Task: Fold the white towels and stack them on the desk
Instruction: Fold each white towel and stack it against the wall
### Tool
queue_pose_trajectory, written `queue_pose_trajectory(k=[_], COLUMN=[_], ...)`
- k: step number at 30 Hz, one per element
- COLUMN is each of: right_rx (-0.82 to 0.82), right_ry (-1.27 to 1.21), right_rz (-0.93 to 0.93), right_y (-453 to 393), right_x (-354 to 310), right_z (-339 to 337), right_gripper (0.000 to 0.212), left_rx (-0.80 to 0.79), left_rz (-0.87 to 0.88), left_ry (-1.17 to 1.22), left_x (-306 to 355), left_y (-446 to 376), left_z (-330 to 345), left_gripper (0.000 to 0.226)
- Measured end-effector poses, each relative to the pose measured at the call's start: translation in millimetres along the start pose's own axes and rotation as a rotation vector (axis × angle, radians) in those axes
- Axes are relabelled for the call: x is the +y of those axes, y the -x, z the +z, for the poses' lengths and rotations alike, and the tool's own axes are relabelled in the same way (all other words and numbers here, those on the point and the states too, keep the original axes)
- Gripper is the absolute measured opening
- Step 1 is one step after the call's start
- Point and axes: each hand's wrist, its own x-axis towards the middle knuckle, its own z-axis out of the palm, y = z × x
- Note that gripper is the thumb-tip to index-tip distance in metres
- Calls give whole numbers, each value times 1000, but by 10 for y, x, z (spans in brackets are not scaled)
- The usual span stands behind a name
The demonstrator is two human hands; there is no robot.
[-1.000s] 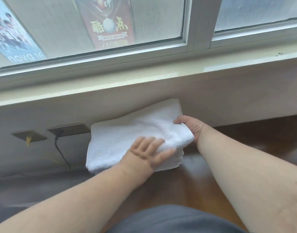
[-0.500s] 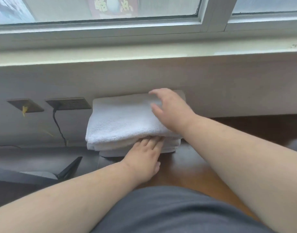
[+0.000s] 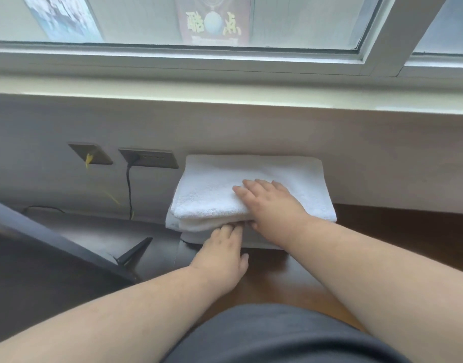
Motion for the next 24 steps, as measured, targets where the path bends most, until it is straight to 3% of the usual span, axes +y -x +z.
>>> queue_pose_trajectory(k=[2,4,6,9,12,13,15,17,19,22,24], right_rx=[8,31,43,21,37,36,24,11,36,136,166], right_ry=[38,4,-105,-170,-104,-82,-33,-34,-119,-339,-446], right_rz=[-49,-39,33,88,47,32,-1,-2,37,111,140], right_y=[-37,-65,-62,-13,-33,-74,-191,-314,-417,-481,-461], right_x=[-95,-118,-63,-1,-119,-184,-313,-426,-475,-453,-426], right_z=[30,49,49,46,6,-16,-34,-41,-74,-140,-154], right_gripper=[78,67,61,61,63,68,80,89,85,67,65], left_rx=[9,46,93,312,490,520,550,498,419,215,50], left_rz=[-9,-133,-273,-671,-1004,-1023,-978,-919,-858,-733,-537], left_ry=[-60,-57,119,898,1824,1991,2088,2163,2306,2399,2330], left_x=[-47,-72,-93,-179,-287,-322,-389,-462,-556,-582,-539], left_y=[6,11,5,-80,-212,-255,-318,-365,-425,-507,-620], left_z=[-5,18,37,-108,-327,-391,-504,-572,-594,-627,-698], left_gripper=[68,70,70,44,48,50,56,63,65,36,22])
